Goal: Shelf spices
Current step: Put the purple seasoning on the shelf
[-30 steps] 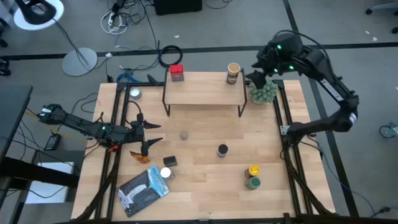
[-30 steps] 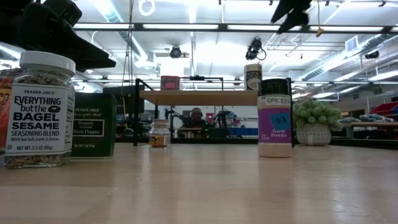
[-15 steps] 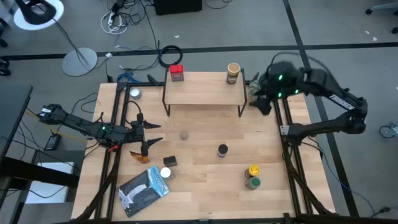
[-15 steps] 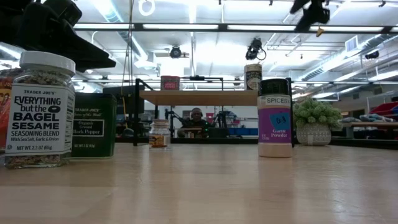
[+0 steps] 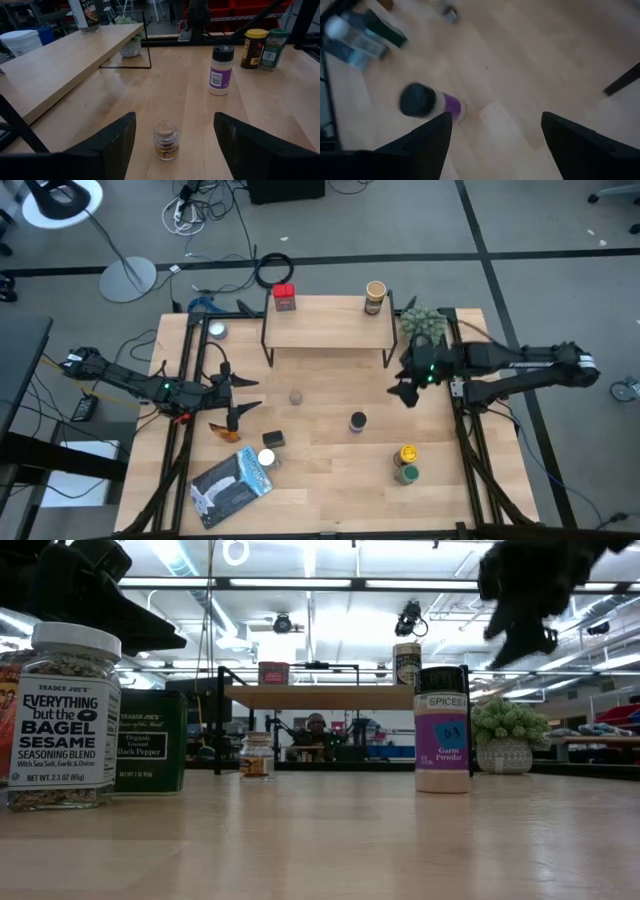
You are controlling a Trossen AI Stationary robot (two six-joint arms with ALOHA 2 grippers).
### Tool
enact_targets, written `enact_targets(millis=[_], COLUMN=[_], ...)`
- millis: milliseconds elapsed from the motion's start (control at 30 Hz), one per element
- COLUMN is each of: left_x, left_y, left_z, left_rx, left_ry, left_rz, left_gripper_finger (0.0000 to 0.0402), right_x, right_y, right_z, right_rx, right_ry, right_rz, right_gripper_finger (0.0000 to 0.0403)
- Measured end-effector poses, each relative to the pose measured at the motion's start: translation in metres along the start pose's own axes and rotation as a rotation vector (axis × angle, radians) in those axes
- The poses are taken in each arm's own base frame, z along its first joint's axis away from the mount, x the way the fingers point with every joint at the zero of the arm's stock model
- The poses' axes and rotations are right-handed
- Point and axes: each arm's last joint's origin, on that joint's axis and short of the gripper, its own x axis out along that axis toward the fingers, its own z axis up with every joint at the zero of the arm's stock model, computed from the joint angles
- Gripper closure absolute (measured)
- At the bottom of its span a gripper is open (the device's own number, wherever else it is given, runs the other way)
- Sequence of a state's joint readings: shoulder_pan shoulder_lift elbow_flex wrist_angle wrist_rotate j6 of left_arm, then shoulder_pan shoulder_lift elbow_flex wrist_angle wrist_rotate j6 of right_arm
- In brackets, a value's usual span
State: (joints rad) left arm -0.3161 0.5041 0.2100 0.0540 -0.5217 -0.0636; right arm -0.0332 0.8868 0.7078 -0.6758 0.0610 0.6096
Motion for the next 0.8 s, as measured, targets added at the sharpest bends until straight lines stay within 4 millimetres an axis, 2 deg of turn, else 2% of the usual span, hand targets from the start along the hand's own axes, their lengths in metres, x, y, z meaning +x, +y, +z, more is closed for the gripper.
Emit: enact_targets(millis=[167, 300, 433, 600, 733, 800], left_x=[0.000, 0.000, 0.000, 0.000, 0.000, 0.000], left_y=[0.000, 0.000, 0.000, 0.000, 0.000, 0.000], left_z=[0.000, 0.000, 0.000, 0.000, 0.000, 0.000], left_rx=[-0.001, -0.002, -0.003, -0.002, -0.002, -0.002], left_ry=[0.000, -0.003, -0.003, -0.003, -0.002, -0.003], left_rz=[0.000, 0.000, 0.000, 0.000, 0.000, 0.000], left_gripper_finger=[0.0129, 0.0129, 0.0129, 0.0129, 0.0129, 0.0129], right_x=[0.026, 0.034, 0.035, 0.036, 0.040, 0.044], right_y=[-0.010, -0.016, -0.014, -0.001, 0.004, 0.005], right_z=[-0.023, -0.032, -0.030, -0.024, -0.029, -0.030], right_rx=[0.030, 0.035, 0.024, -0.070, -0.166, -0.157], right_ry=[0.070, 0.114, 0.076, -0.015, 0.020, 0.036], right_rz=[-0.018, -0.025, -0.008, 0.092, 0.095, 0.086], right_gripper_finger=[0.0097, 0.0097, 0.0097, 0.0097, 0.0097, 0.0097])
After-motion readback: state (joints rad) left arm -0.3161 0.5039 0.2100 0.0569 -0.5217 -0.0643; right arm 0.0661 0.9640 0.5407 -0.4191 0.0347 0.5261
